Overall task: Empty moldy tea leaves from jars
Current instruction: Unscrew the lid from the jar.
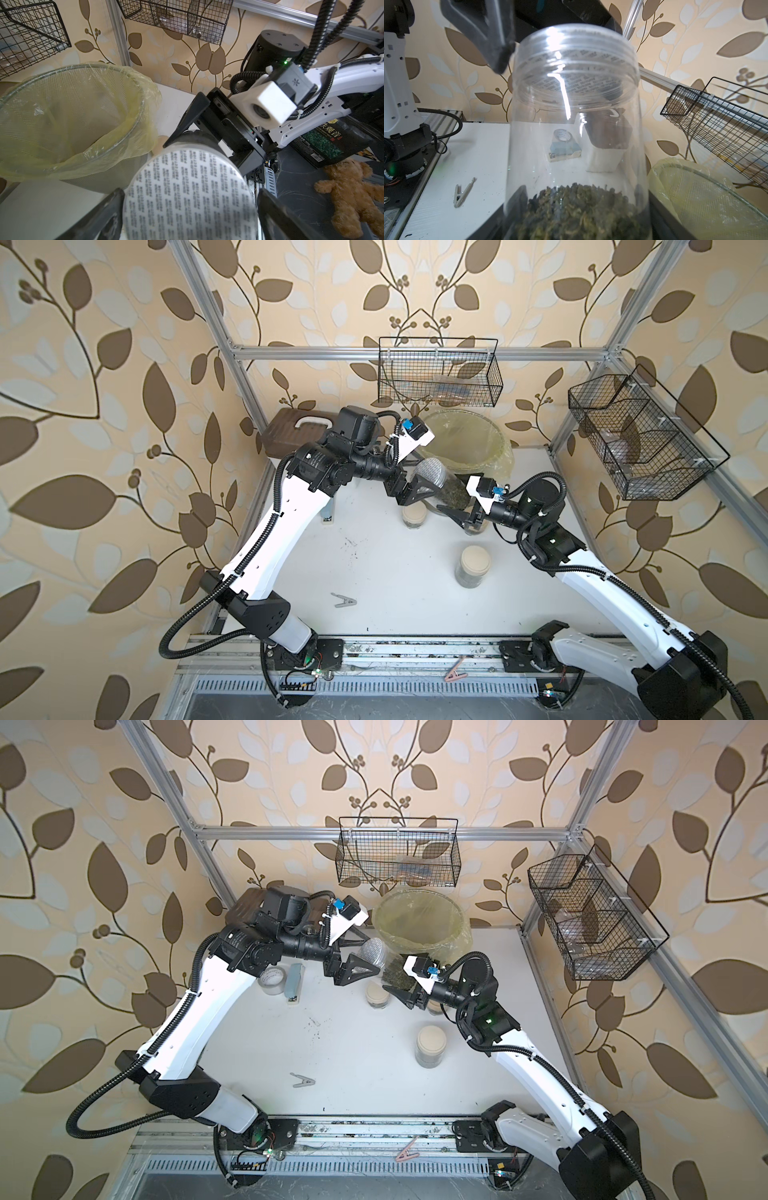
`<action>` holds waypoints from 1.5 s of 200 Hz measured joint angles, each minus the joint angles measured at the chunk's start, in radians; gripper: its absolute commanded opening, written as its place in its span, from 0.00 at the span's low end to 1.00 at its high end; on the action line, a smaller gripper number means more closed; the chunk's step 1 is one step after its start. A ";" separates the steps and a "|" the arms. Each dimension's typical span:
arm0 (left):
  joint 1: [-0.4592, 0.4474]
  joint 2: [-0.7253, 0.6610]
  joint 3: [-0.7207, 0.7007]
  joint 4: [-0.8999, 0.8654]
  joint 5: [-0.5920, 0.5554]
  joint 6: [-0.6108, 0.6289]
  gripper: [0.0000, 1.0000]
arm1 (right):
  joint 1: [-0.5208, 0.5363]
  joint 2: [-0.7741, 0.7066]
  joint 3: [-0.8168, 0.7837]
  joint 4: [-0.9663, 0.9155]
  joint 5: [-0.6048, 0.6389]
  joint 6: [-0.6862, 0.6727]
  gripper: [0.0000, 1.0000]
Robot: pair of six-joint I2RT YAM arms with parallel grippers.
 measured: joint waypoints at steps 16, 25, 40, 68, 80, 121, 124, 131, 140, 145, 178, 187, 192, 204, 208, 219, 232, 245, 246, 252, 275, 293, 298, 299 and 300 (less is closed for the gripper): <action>0.000 0.001 0.000 0.006 0.011 -0.007 0.93 | 0.000 0.000 0.003 0.000 -0.004 0.000 0.47; 0.002 0.001 0.000 0.008 0.016 -0.015 0.92 | 0.000 0.000 0.004 0.000 -0.005 0.000 0.46; 0.005 0.002 0.000 0.010 0.028 -0.028 0.90 | 0.000 0.000 0.006 0.000 -0.009 0.000 0.46; 0.005 0.013 0.002 0.012 0.038 -0.050 0.87 | 0.000 0.002 0.007 -0.003 -0.012 0.000 0.45; 0.008 0.020 0.003 0.011 0.041 -0.055 0.85 | -0.001 0.005 0.007 -0.006 -0.012 0.000 0.45; 0.011 0.036 0.019 0.008 0.049 -0.077 0.78 | -0.004 0.007 0.007 -0.010 -0.007 0.005 0.44; 0.011 0.037 0.020 0.007 0.049 -0.080 0.77 | -0.004 0.007 0.007 -0.011 -0.006 0.005 0.44; 0.011 0.038 0.021 0.008 0.048 -0.090 0.76 | -0.004 0.007 0.007 -0.011 -0.003 0.005 0.44; 0.011 0.040 0.024 0.010 0.042 -0.111 0.75 | -0.004 0.007 0.007 -0.010 0.004 0.004 0.43; 0.011 0.040 0.024 0.012 0.039 -0.125 0.75 | -0.003 0.007 0.007 -0.010 0.008 0.003 0.43; 0.011 0.050 0.029 0.053 0.000 -0.270 0.70 | 0.007 0.007 0.009 -0.006 0.085 -0.038 0.43; 0.011 0.052 0.029 0.069 -0.017 -0.327 0.70 | 0.014 0.007 0.010 -0.002 0.119 -0.058 0.43; 0.011 0.052 0.029 0.078 -0.027 -0.362 0.70 | 0.018 0.007 0.011 0.002 0.138 -0.070 0.42; 0.011 0.053 0.029 0.097 -0.057 -0.446 0.70 | 0.026 0.009 0.011 0.016 0.183 -0.095 0.42; 0.010 0.053 0.029 0.104 -0.071 -0.477 0.70 | 0.030 0.010 0.011 0.022 0.202 -0.105 0.42; 0.010 0.053 0.029 0.119 -0.102 -0.557 0.69 | 0.039 0.016 0.011 0.040 0.242 -0.128 0.42; 0.009 0.053 0.030 0.126 -0.137 -0.645 0.65 | 0.052 0.026 0.011 0.060 0.289 -0.157 0.41; 0.008 0.060 0.045 0.115 -0.179 -0.743 0.65 | 0.067 0.036 0.011 0.075 0.334 -0.185 0.41; 0.008 0.061 0.048 0.113 -0.183 -0.756 0.65 | 0.069 0.037 0.011 0.078 0.340 -0.189 0.41; 0.008 0.068 0.062 0.106 -0.201 -0.801 0.65 | 0.076 0.041 0.011 0.087 0.361 -0.199 0.40; 0.004 0.100 0.124 0.075 -0.251 -0.966 0.66 | 0.090 0.052 0.011 0.117 0.428 -0.238 0.40; 0.002 0.129 0.170 0.052 -0.274 -1.074 0.67 | 0.094 0.056 0.011 0.133 0.464 -0.257 0.40; 0.002 0.134 0.177 0.051 -0.278 -1.099 0.68 | 0.096 0.058 0.011 0.136 0.473 -0.261 0.40; 0.002 0.136 0.179 0.051 -0.281 -1.108 0.68 | 0.096 0.058 0.011 0.136 0.473 -0.262 0.40; 0.002 0.137 0.180 0.051 -0.281 -1.112 0.68 | 0.096 0.058 0.011 0.137 0.476 -0.262 0.40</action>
